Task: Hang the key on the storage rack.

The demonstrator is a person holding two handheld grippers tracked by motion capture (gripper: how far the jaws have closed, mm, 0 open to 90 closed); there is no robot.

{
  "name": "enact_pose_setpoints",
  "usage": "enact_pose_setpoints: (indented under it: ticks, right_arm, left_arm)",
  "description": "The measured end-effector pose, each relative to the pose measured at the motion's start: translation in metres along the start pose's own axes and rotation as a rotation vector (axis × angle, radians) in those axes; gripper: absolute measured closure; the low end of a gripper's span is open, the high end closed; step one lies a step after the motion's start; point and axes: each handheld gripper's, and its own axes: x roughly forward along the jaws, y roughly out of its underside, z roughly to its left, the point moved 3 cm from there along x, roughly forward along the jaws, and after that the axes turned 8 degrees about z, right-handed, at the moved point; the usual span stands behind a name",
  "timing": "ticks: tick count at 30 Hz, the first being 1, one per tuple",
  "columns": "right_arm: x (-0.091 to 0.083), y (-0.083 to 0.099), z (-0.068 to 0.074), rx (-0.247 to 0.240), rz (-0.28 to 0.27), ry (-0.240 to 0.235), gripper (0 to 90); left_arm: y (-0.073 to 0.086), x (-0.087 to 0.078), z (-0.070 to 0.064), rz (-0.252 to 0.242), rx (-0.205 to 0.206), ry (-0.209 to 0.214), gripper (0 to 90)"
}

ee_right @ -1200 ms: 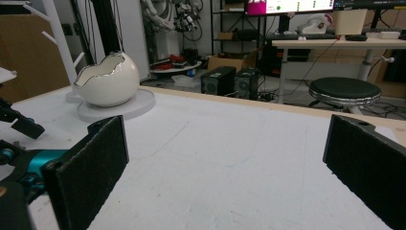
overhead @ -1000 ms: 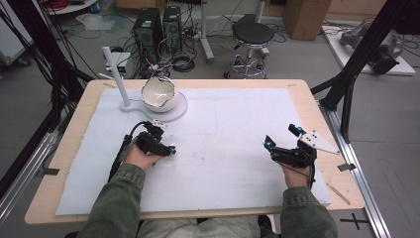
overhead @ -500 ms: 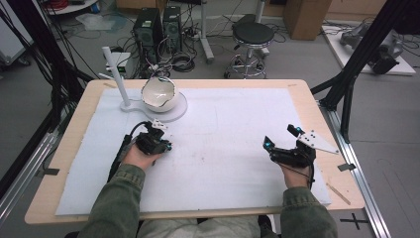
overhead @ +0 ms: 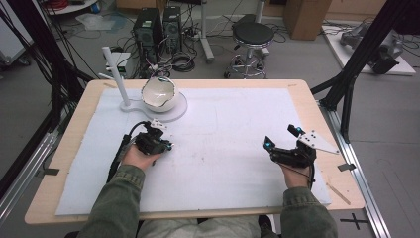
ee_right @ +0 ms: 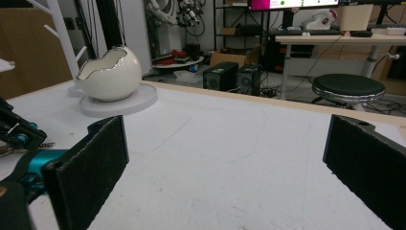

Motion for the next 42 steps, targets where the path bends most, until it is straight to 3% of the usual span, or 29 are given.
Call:
enact_pose_setpoints:
  ticks: [9, 17, 25, 30, 35, 42]
  right_arm:
    - [0.001, 0.0, 0.0, -0.003, 0.0, 0.003, 0.5]
    - [0.001, 0.0, 0.0, -0.005, 0.0, 0.0, 0.5]
    - [0.001, 0.0, 0.0, -0.004, -0.002, -0.002, 0.5]
    - [0.001, 0.0, 0.001, -0.001, 0.0, -0.002, 0.5]
    - [0.001, 0.0, 0.001, -0.004, -0.002, -0.012, 0.5]
    - [0.001, 0.0, 0.002, -0.004, -0.002, -0.016, 0.5]
  left_arm:
    - [-0.001, -0.015, 0.0, -0.057, -0.012, -0.011, 81.2]
    - [0.0, -0.029, 0.001, -0.095, -0.008, -0.047, 81.3]
    - [0.001, -0.045, 0.002, -0.158, -0.021, -0.05, 81.3]
    - [0.002, -0.055, 0.004, -0.166, -0.015, -0.082, 81.3]
    - [0.003, -0.066, 0.007, -0.2, -0.03, -0.084, 81.4]
    - [0.004, -0.074, 0.011, -0.206, -0.034, -0.097, 81.3]
